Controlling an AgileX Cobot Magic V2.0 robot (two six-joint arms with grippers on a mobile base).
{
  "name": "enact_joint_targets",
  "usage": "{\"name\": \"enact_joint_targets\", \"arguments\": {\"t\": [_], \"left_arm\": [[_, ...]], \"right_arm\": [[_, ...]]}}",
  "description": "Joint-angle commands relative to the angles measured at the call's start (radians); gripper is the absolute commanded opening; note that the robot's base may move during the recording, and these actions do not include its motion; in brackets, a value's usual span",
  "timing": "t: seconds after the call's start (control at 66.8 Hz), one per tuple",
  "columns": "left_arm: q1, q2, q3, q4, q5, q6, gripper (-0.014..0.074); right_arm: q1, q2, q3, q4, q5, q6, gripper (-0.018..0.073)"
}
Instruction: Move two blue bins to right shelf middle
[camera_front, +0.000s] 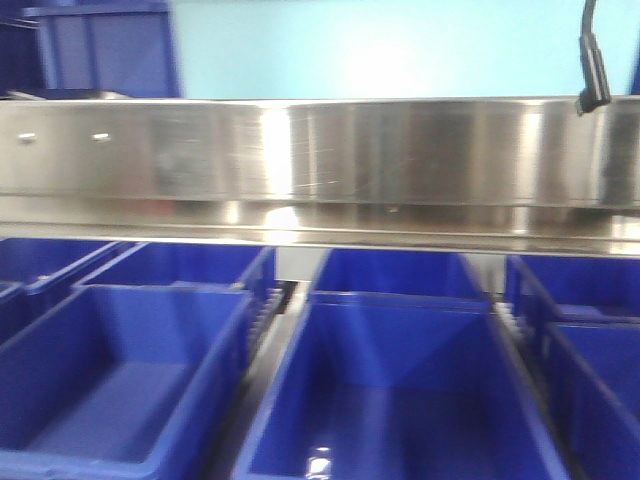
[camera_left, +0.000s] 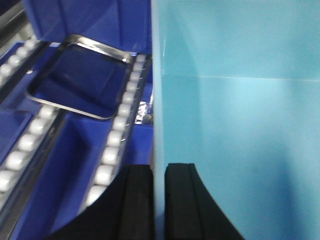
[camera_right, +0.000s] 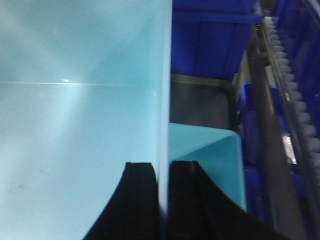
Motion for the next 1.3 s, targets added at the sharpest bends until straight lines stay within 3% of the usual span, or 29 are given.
{"name": "enact_joint_targets", "arguments": {"t": [0.0,1.287], "left_arm": [[-0.006,-0.01,-0.015,-0.023,-0.064,0.0,-0.0111],[-0.006,-0.01,-0.015,-0.023,-0.064,0.0,-0.0111]], "right_arm": [[0.009,-0.009,-0.011,0.01,-0.065,-0.001,-0.0167],[0.009,-0.009,-0.011,0.01,-0.065,-0.001,-0.0167]]}}
